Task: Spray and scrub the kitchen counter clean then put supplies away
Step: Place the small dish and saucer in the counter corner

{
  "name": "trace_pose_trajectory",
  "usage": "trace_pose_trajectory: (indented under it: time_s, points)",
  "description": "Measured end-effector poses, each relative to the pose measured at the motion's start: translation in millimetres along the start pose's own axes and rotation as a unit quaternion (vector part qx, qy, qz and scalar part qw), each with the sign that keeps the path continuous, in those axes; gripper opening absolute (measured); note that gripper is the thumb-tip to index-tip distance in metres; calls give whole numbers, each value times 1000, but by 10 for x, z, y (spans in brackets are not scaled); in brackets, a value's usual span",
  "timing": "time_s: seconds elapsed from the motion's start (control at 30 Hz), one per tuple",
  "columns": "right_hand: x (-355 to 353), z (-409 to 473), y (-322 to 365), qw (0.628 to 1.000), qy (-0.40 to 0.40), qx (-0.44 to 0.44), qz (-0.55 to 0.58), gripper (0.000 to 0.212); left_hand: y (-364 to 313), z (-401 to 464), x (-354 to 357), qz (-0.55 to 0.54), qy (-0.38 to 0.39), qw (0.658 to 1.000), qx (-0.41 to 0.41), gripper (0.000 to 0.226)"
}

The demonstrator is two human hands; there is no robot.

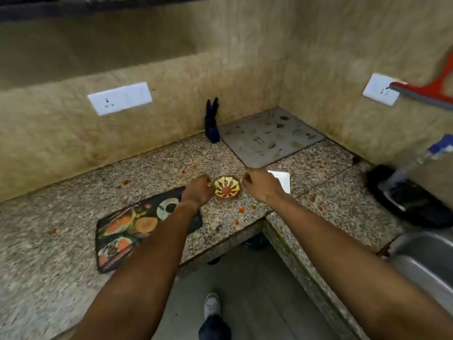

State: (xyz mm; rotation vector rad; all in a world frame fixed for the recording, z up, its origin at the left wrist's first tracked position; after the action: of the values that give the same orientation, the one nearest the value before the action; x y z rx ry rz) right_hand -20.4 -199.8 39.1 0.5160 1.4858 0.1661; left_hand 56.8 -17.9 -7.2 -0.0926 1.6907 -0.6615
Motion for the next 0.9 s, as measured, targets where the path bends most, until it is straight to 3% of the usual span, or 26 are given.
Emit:
trace_pose_trajectory:
  time_s: [0.23,0.37,0.5,0.63,0.83,0.9]
  points:
    - [346,877,-446,991,28,121,-43,24,547,1099,816,6,93,993,-66,51]
    - [509,1135,-878,975,29,219,-36,23,532,1445,1017,6,121,990,-70,40]
    - [615,989,-1518,925,11,380,5,34,384,1800,1191,-27,170,985,-8,32]
    - [791,850,-1995,872,9,489,22,36,181,2251,1048,-88,145,985,14,24]
    - [1056,984,-2312,859,64,504,65,35,-201,2847,835,-190,112,975,-24,5]
    - [1079,1101,-2385,858,96,492,111,45,-329,3013,767,-225,97,969,-35,8]
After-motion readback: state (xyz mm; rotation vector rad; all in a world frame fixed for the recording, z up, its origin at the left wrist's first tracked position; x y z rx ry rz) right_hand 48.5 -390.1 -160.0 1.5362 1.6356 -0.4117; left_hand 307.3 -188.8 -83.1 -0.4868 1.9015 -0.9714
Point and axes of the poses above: each hand's wrist, its own z-axis towards the middle knuckle, its own x-axis out of the palm, y = z × x, the point moved 6 cm from there along z, towards the middle knuckle, and after that the axes turned 5 degrees about x, right-handed, at the moved point
